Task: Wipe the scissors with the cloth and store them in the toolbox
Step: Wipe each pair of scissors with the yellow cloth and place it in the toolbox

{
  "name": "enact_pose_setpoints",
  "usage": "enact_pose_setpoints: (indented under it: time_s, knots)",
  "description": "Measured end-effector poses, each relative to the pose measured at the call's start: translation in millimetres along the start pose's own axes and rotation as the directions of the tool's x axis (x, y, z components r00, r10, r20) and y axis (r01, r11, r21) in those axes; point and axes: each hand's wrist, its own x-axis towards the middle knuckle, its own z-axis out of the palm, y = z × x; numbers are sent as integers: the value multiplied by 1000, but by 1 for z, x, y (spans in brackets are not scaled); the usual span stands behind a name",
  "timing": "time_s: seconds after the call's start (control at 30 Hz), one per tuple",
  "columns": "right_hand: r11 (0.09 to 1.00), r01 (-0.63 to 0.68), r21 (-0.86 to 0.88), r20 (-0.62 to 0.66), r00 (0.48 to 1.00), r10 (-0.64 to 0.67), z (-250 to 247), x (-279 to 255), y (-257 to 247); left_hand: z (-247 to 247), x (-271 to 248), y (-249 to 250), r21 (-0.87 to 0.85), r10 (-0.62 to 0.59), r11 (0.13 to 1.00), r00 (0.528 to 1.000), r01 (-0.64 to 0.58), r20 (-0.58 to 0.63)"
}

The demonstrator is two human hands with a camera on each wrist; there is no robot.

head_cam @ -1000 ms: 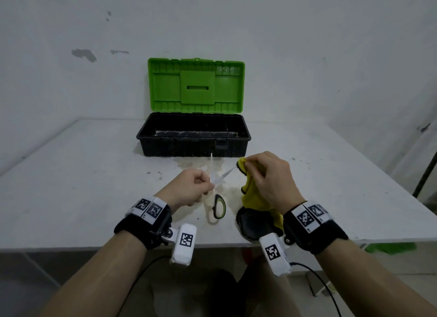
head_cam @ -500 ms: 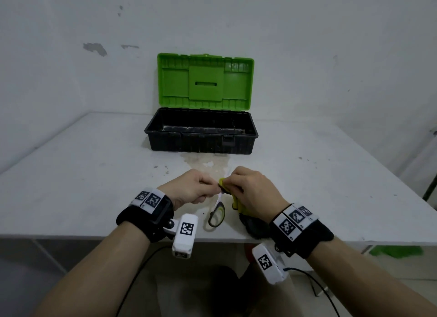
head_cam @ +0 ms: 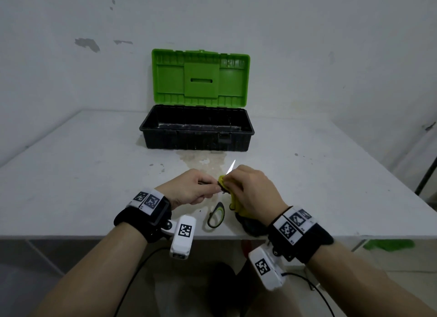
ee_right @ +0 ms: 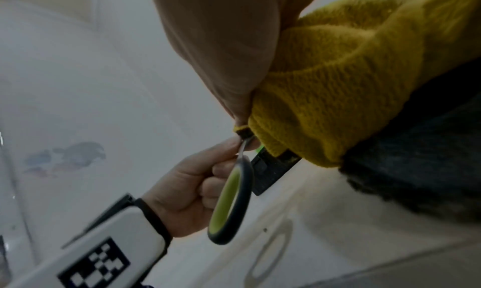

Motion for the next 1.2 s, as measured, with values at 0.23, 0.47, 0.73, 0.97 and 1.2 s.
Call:
enact_pose_setpoints:
  time_s: [0.23, 0.47, 0.73, 0.97, 1.2]
  knots:
    - [956, -287, 68, -134, 946, 294, -6, 25, 19, 2, -2, -7, 36, 0, 999, 1000, -1, 26]
    - [987, -91, 136, -107, 989, 105, -7, 2, 6, -4, -1, -8, -114, -59, 992, 998, 55, -32]
    - [933, -328, 148, -134, 928, 347, -10, 15, 15, 7, -3, -3, -27, -64, 997, 997, 65, 53]
    - [984, -144, 102, -172, 972, 160, -14, 2, 2, 3, 0, -2, -9, -52, 999, 991, 52, -121]
    - [995, -104, 6, -52, 993, 104, 11, -4, -7, 15, 0, 7, 19, 33, 999, 992, -31, -123]
